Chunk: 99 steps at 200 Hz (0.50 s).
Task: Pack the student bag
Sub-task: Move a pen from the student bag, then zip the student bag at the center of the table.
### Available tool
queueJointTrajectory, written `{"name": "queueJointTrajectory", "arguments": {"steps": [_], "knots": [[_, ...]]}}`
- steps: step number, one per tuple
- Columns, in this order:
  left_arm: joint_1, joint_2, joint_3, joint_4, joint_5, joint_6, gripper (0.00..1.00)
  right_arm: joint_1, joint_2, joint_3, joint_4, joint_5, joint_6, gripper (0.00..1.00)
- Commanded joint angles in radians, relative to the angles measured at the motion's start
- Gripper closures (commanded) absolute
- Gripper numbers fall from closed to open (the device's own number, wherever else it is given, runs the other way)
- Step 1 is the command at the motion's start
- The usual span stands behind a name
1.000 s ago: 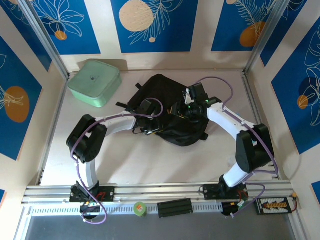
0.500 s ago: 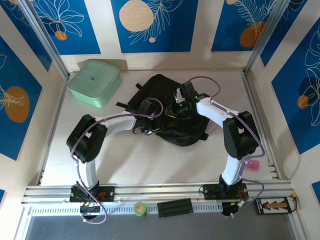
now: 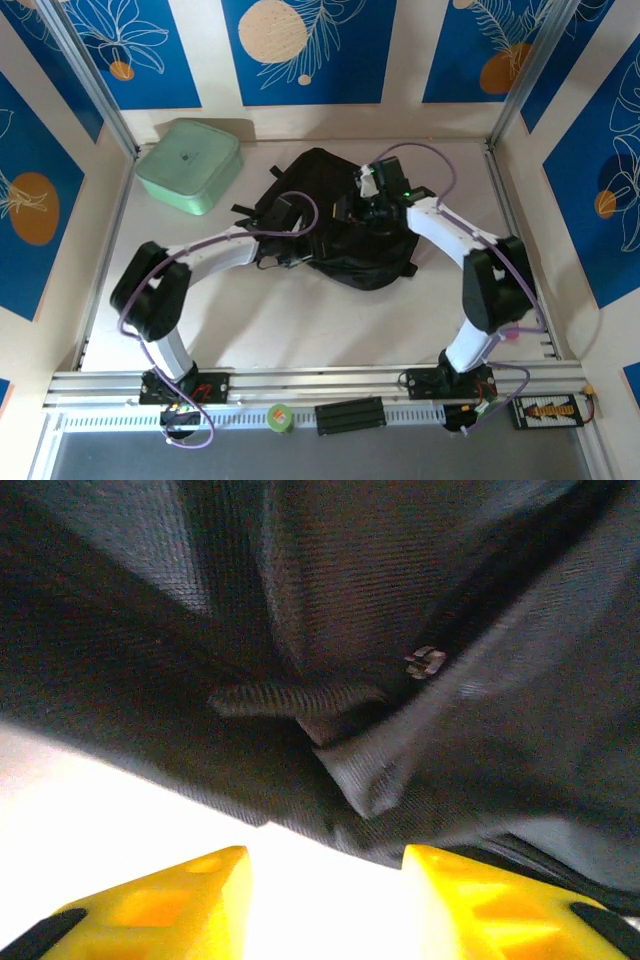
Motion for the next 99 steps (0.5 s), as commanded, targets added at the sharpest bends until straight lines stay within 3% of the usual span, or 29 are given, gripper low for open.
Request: {"name": "queueJointTrajectory", "arguments": {"steps": [1, 54, 99], "knots": [[0.053, -0.1, -0.056, 0.007, 0.022, -0.011, 0.55, 0.01, -0.039, 0.025, -0.078, 0.065, -0.103, 0.6], [0.18, -0.236, -0.179, -0.028, -0.034, -0.068, 0.49, 0.144, 0.139, 0.262, -0.297, 0.16, -0.411, 0.55], [0.233, -0.272, -0.209, -0.06, -0.072, -0.075, 0.48, 0.255, 0.327, 0.445, -0.421, 0.241, -0.547, 0.52]]}}
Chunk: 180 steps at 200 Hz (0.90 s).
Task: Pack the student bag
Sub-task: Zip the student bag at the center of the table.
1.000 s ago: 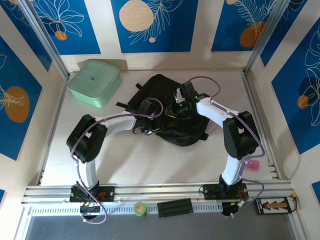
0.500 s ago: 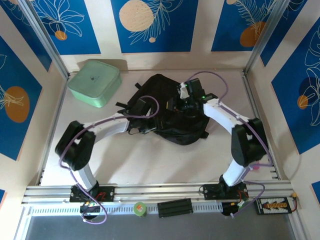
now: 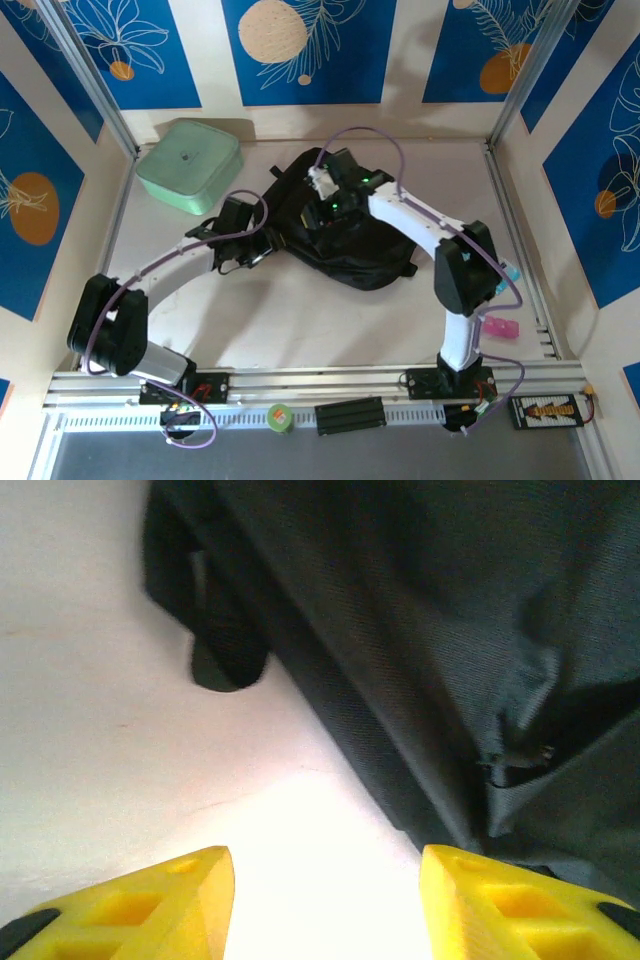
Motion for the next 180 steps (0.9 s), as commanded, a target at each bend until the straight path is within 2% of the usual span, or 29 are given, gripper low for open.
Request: {"name": "queueJointTrajectory", "arguments": {"steps": [1, 25, 49, 83, 104, 143, 180], "knots": [[0.021, -0.038, -0.014, -0.031, -0.035, -0.016, 0.48, 0.041, 0.069, 0.079, -0.128, 0.051, -0.132, 0.52], [0.031, -0.04, -0.02, -0.032, -0.029, -0.012, 0.47, 0.067, 0.109, 0.094, -0.134, 0.103, -0.227, 0.42], [0.036, -0.031, -0.02, -0.037, -0.019, -0.004, 0.47, 0.057, 0.116, 0.115, -0.173, 0.009, -0.332, 0.34], [0.04, -0.021, -0.019, -0.032, -0.015, -0.002, 0.47, 0.06, 0.158, 0.147, -0.24, 0.069, -0.422, 0.34], [0.04, -0.012, -0.016, -0.031, -0.01, 0.002, 0.47, 0.06, 0.169, 0.153, -0.257, 0.085, -0.445, 0.39], [0.041, 0.001, -0.01, -0.032, -0.001, 0.004, 0.46, 0.043, 0.154, 0.148, -0.25, 0.085, -0.444, 0.6], [0.041, 0.002, -0.012, -0.032, -0.001, 0.005, 0.47, 0.031, 0.145, 0.124, -0.222, 0.111, -0.43, 0.71]]}}
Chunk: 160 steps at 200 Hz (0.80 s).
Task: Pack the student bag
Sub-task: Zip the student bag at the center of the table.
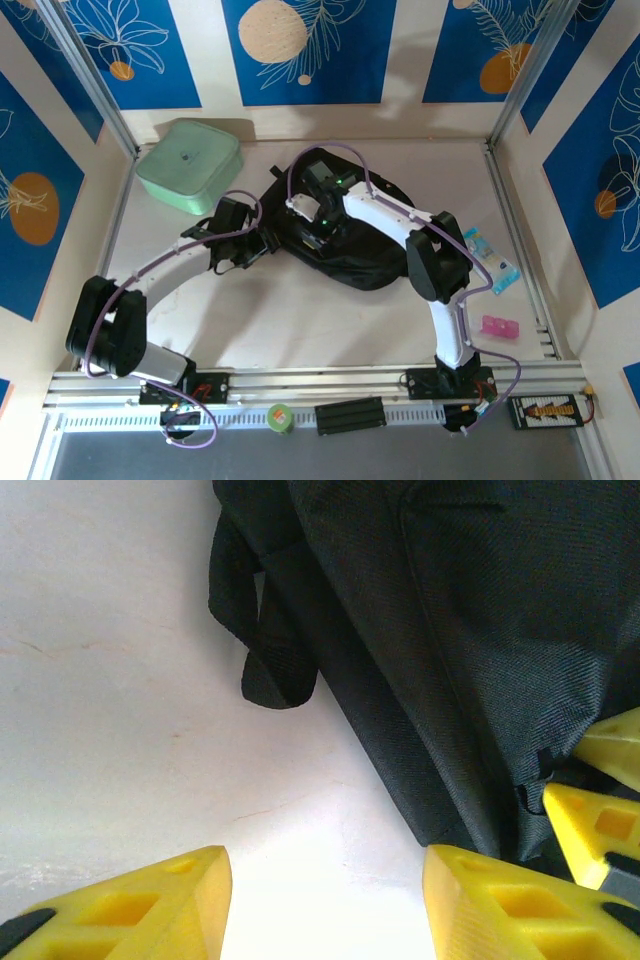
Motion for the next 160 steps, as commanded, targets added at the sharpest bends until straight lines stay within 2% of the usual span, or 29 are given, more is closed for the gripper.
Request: {"name": "queueJointTrajectory", "arguments": {"steps": [1, 57, 102, 117, 136, 160], "knots": [[0.011, 0.007, -0.005, -0.021, 0.009, 0.008, 0.47, -0.011, -0.014, -0.007, -0.002, 0.023, 0.003, 0.72], [0.011, 0.014, -0.006, -0.009, 0.028, 0.005, 0.47, -0.008, -0.009, -0.021, 0.059, 0.047, 0.045, 0.8], [0.006, 0.031, 0.002, 0.057, 0.107, -0.01, 0.47, 0.018, 0.024, -0.029, 0.077, 0.13, 0.02, 0.67], [0.003, 0.035, 0.002, 0.071, 0.117, -0.022, 0.47, 0.019, 0.028, -0.032, 0.081, 0.143, 0.015, 0.66], [-0.003, 0.039, 0.006, 0.091, 0.131, -0.031, 0.47, 0.021, 0.025, -0.037, 0.092, 0.147, 0.015, 0.76], [-0.018, 0.051, 0.021, 0.116, 0.155, -0.04, 0.47, 0.021, -0.009, -0.052, 0.139, 0.154, 0.033, 0.99]]}}
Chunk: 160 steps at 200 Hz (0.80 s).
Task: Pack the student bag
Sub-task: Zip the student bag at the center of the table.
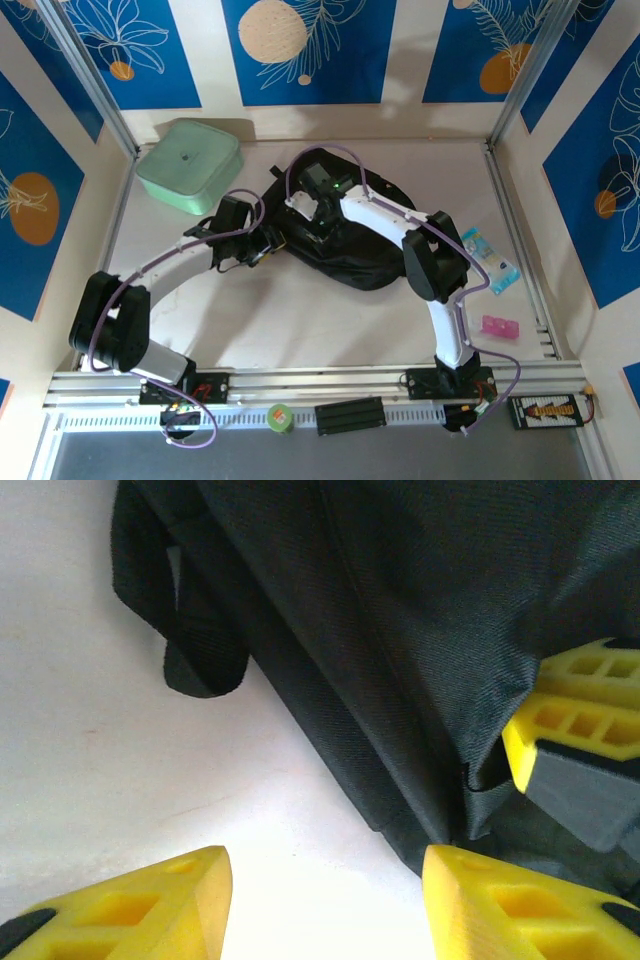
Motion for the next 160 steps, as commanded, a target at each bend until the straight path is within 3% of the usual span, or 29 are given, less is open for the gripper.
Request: {"name": "queueJointTrajectory", "arguments": {"steps": [1, 80, 111, 141, 160], "knots": [[-0.016, 0.024, 0.022, 0.045, 0.05, -0.021, 0.47, 0.004, -0.025, -0.027, 0.043, 0.018, 0.017, 0.99], [-0.105, 0.169, 0.122, 0.273, 0.153, -0.14, 0.48, -0.057, -0.252, -0.186, 0.186, -0.168, 0.203, 1.0], [-0.123, 0.219, 0.165, 0.273, 0.128, -0.165, 0.48, -0.066, -0.286, -0.235, 0.222, -0.181, 0.247, 1.0], [-0.136, 0.264, 0.216, 0.208, 0.091, -0.166, 0.62, -0.075, -0.303, -0.258, 0.245, -0.195, 0.279, 1.0], [-0.139, 0.281, 0.24, 0.164, 0.067, -0.158, 0.76, -0.08, -0.301, -0.263, 0.254, -0.169, 0.297, 1.0]]}}
